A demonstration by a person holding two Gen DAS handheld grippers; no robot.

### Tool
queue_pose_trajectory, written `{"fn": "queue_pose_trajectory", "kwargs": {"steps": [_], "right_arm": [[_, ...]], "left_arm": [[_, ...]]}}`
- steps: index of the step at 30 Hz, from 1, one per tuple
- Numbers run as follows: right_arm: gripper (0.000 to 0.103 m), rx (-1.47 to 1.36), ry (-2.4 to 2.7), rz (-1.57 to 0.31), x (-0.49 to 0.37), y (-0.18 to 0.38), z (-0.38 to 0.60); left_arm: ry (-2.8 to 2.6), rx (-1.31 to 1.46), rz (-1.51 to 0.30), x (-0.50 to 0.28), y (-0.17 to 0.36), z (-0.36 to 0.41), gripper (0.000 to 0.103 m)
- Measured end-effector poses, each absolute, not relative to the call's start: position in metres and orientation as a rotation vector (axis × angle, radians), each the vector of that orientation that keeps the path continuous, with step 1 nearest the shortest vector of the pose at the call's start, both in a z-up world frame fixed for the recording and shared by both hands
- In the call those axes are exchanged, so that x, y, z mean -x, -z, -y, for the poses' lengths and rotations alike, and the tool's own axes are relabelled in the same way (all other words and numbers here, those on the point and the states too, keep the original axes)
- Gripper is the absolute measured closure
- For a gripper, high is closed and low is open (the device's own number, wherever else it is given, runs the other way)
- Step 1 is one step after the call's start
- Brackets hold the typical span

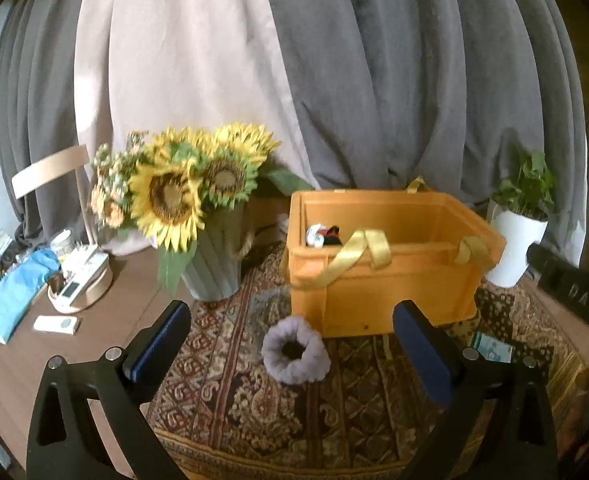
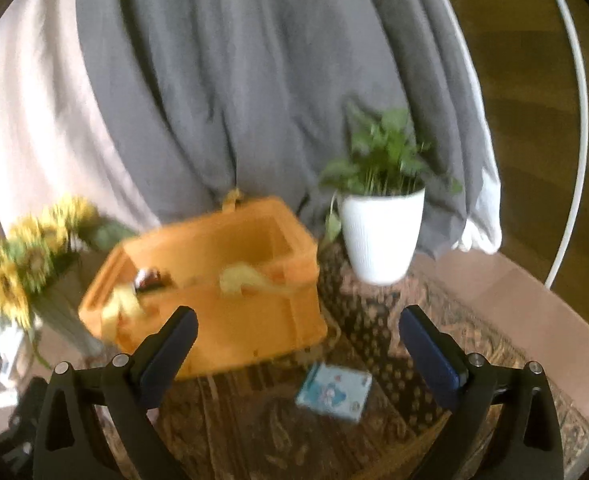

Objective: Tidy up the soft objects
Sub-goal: 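Withdraw both tools toward the white scrunchie and blue tissue pack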

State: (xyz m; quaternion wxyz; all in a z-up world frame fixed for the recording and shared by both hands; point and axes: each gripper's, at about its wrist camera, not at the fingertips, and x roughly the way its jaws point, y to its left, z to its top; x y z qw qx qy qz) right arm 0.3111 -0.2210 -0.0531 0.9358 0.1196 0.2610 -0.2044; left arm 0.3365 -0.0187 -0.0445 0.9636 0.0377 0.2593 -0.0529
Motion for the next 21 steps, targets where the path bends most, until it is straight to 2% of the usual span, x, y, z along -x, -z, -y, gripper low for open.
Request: {"fn": "queue_pose_trajectory", "kwargs": {"steps": [21], "right_arm": [[0.001, -0.289, 0.526, -0.689, -0.313, 0.131, 0.224]], "left_arm": [[0.165, -0.118, -0.651, -0.349, 0.125, 0.017, 0.000]]}}
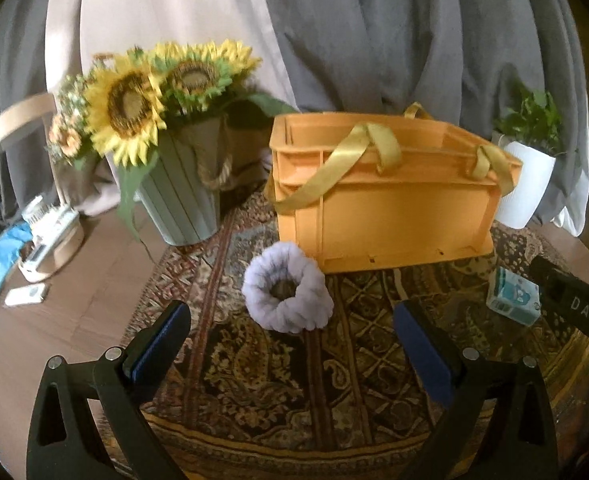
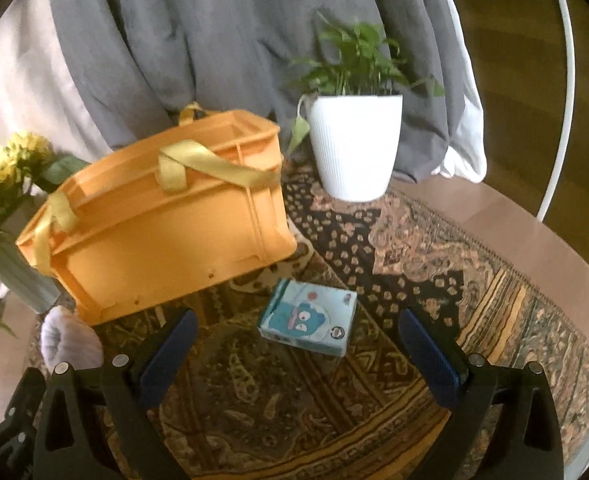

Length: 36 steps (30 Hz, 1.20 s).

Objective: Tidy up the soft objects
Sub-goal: 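Withdraw both tools toward the white scrunchie and blue tissue pack, then grasp the white scrunchie with left tool while right tool grasps tissue pack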

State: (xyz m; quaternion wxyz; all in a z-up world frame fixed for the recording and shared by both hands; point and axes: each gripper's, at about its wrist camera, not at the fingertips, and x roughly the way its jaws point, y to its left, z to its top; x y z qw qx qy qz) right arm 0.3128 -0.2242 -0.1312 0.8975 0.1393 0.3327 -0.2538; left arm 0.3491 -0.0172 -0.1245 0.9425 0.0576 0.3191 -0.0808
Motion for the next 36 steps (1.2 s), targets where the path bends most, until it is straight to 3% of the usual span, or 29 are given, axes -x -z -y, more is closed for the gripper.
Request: {"fn": "queue_pose_trajectory", "kwargs": {"steps": [24, 27, 32, 36], "right_arm": [[0.002, -0.289, 0.587, -0.833, -0.362, 0.186, 0.244], [0.003, -0.281, 0.587, -0.844, -0.366, 0.188, 0.246], [0.023, -0.258, 0.578, -0.861, -0.369, 0.190, 0.244], [0.024, -0.261, 0.563, -0.865, -0.369, 0.190, 0.246]], "left_arm": [[0.116, -0.088, -0.780, -0.423, 0.182, 0.038, 0.001], [0.109, -0.081, -0.801, -0.429, 0.187, 0.040, 0.011], [0.087, -0.076, -0.809, -0.436, 0.191, 0.040, 0.040], [0.073, -0.093, -0.796, -0.437, 0.190, 0.040, 0.059]]}}
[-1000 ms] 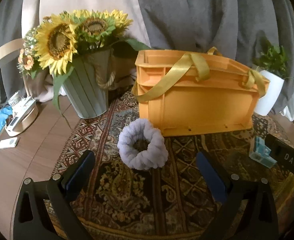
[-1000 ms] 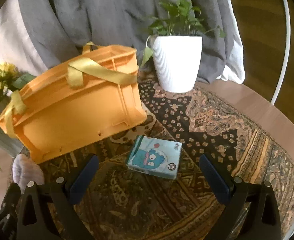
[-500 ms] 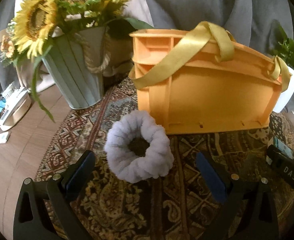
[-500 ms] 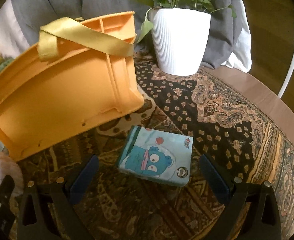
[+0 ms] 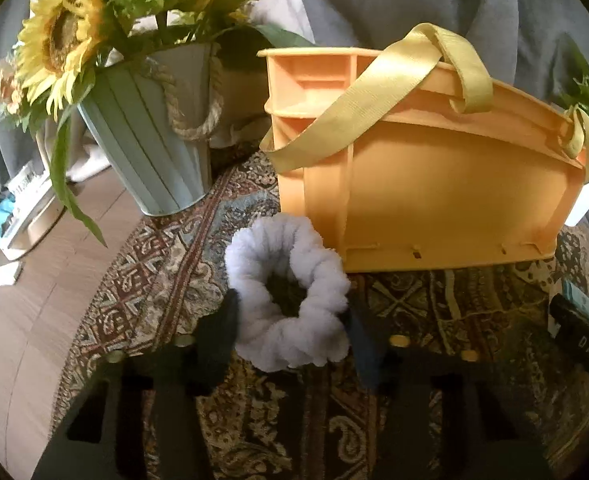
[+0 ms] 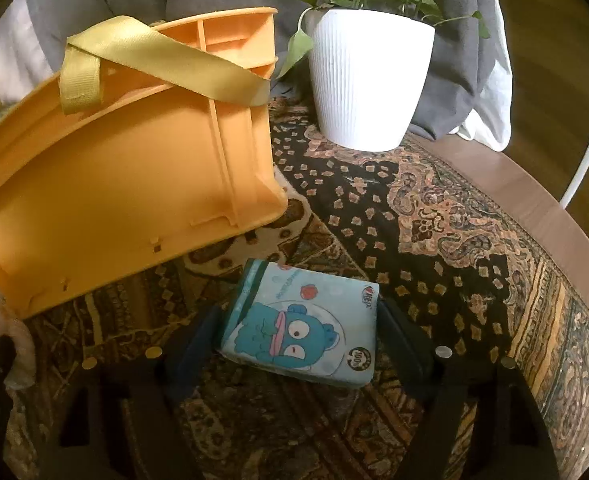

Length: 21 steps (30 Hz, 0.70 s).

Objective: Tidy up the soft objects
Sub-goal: 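Grasp the white scrunchie with left tool while right tool grasps tissue pack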

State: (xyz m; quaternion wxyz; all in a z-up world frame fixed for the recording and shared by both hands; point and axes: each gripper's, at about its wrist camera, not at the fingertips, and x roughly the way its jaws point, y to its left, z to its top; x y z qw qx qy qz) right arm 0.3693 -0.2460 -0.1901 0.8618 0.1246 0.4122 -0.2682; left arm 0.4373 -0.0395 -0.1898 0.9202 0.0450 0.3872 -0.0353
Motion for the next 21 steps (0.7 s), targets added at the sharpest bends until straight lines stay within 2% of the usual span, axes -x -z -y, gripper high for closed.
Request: {"fn": "queue_pose_trajectory", "kwargs": {"steps": [5, 8, 21], "right_arm": [[0.025, -0.264, 0.525, -0.860, -0.365, 0.189, 0.244], [0.025, -0.254, 0.498, -0.848, -0.361, 0.184, 0.241], [0.025, -0.218, 0.389, -0.789, -0.333, 0.150, 0.239]], "left_arm": [[0.082, -0.106, -0.783, -0.433, 0.186, 0.039, 0.074], [0.091, -0.107, -0.780, -0.428, 0.182, 0.038, 0.079], [0.134, -0.122, -0.726, -0.383, 0.154, 0.041, 0.080]]}}
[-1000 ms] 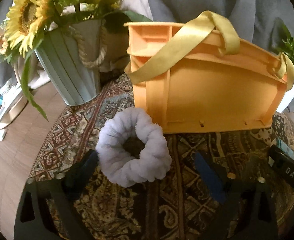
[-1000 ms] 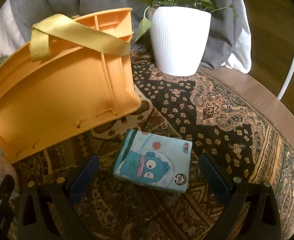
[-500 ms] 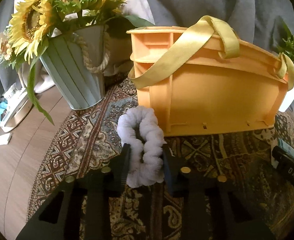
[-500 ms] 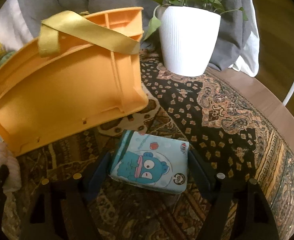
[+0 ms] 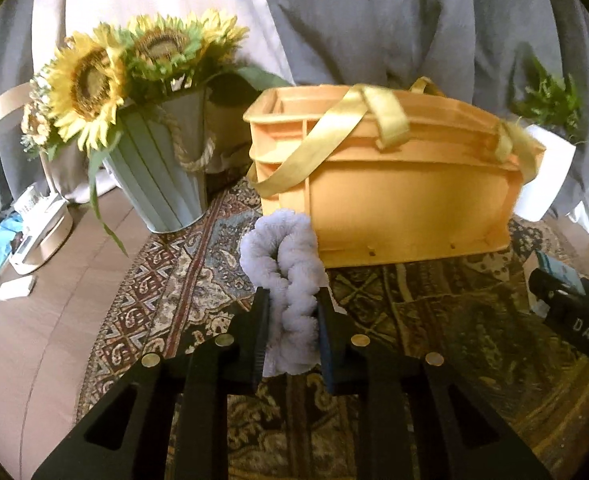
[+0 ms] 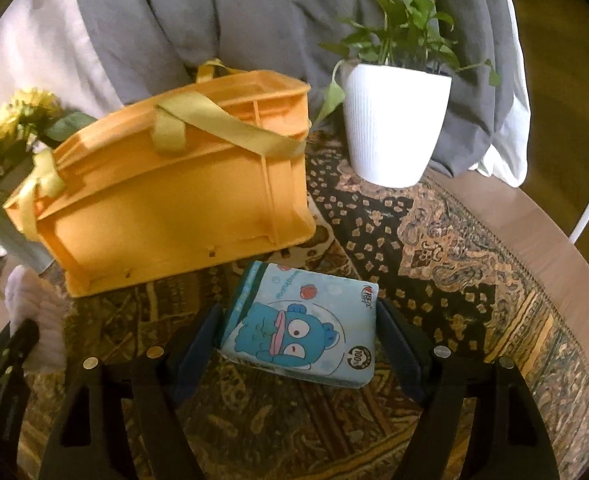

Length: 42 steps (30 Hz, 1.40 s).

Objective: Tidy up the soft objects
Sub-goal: 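Grasp the white scrunchie with left tool while right tool grasps tissue pack, then carry scrunchie and tissue pack into the orange crate and open both tools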

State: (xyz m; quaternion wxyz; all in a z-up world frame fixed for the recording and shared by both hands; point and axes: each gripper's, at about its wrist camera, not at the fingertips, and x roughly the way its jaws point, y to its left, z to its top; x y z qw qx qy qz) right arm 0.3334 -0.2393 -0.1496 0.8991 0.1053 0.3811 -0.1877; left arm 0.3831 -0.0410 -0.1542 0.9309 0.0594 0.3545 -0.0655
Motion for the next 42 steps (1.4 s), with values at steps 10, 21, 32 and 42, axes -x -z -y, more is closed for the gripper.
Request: {"fn": "queue_pose_trajectory", "kwargs": {"steps": [10, 21, 32, 42], "right_arm": [[0.025, -0.210, 0.309, -0.732, -0.310, 0.116, 0.245], [0.025, -0.182, 0.230, -0.653, -0.291, 0.076, 0.248], [0.025, -0.157, 0.173, -0.559, -0.283, 0.037, 0.251], [0.025, -0.152, 0.148, -0.489, -0.286, 0.011, 0.256]], "left_arm": [[0.157, -0.101, -0.672, -0.343, 0.117, 0.047, 0.080], [0.163, -0.098, -0.584, -0.310, 0.072, 0.061, 0.080], [0.167, -0.099, -0.495, -0.297, 0.037, 0.072, 0.080], [0.187, -0.081, -0.446, -0.295, 0.013, 0.081, 0.080]]}}
